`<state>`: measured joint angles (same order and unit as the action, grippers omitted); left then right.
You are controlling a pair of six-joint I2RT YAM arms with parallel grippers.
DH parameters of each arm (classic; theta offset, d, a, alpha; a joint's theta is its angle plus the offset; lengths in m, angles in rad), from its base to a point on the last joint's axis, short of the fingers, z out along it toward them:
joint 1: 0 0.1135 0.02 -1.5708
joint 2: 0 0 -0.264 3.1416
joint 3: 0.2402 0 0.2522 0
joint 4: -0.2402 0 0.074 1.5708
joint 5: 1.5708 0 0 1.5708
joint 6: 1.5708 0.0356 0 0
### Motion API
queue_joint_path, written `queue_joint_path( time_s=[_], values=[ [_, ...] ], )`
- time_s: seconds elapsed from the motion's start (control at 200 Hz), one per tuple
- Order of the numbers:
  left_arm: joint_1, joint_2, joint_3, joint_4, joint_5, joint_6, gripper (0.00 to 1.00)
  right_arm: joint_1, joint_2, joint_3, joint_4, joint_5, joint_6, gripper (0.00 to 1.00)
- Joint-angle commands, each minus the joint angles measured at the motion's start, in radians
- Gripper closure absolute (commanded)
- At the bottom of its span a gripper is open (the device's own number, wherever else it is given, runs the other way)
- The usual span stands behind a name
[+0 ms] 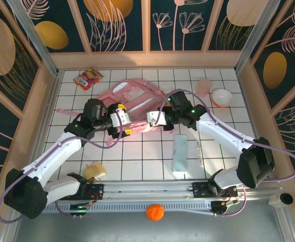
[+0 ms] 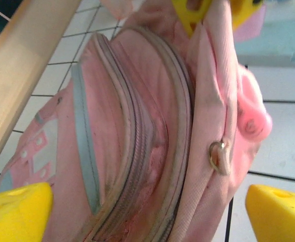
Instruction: Pack the student bag
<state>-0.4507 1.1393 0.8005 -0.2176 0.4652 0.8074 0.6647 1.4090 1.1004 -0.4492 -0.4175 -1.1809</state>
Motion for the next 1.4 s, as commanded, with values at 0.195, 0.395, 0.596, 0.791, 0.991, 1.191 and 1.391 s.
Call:
queue_joint_path(
  time_s=[0.195, 0.395, 0.596, 0.791, 0.991, 1.191, 1.391],
  values=[
    [0.004, 0.075, -0.048, 0.145, 0.146, 0.033, 0.63, 0.001, -0.037, 0.097, -0.005, -0.102, -0.022, 1.00],
    [0.001, 0.038, -0.109, 0.292, 0.194, -0.174, 1.00, -0.089, -0.054, 0.005, 0.150, -0.105, 0.190, 0.97],
    [0.000, 0.014, -0.155, 0.444, 0.069, -0.597, 1.00, -0.152, -0.165, -0.146, 0.365, -0.059, 0.611, 0.52],
    [0.000, 0.048, -0.169, 0.487, 0.172, -0.748, 1.00, -0.123, -0.275, -0.108, 0.209, 0.172, 1.076, 0.46],
    [0.000, 0.064, -0.129, 0.431, 0.163, -0.786, 1.00, 0.168, -0.290, -0.034, 0.030, 0.522, 1.658, 0.48],
    [0.000, 0.086, -0.093, 0.412, 0.165, -0.823, 1.00, 0.334, -0.181, 0.013, -0.016, 0.617, 2.129, 0.57],
    [0.000, 0.105, -0.074, 0.421, 0.184, -0.848, 1.00, 0.376, -0.052, 0.086, -0.080, 0.688, 2.240, 0.58]
  ],
)
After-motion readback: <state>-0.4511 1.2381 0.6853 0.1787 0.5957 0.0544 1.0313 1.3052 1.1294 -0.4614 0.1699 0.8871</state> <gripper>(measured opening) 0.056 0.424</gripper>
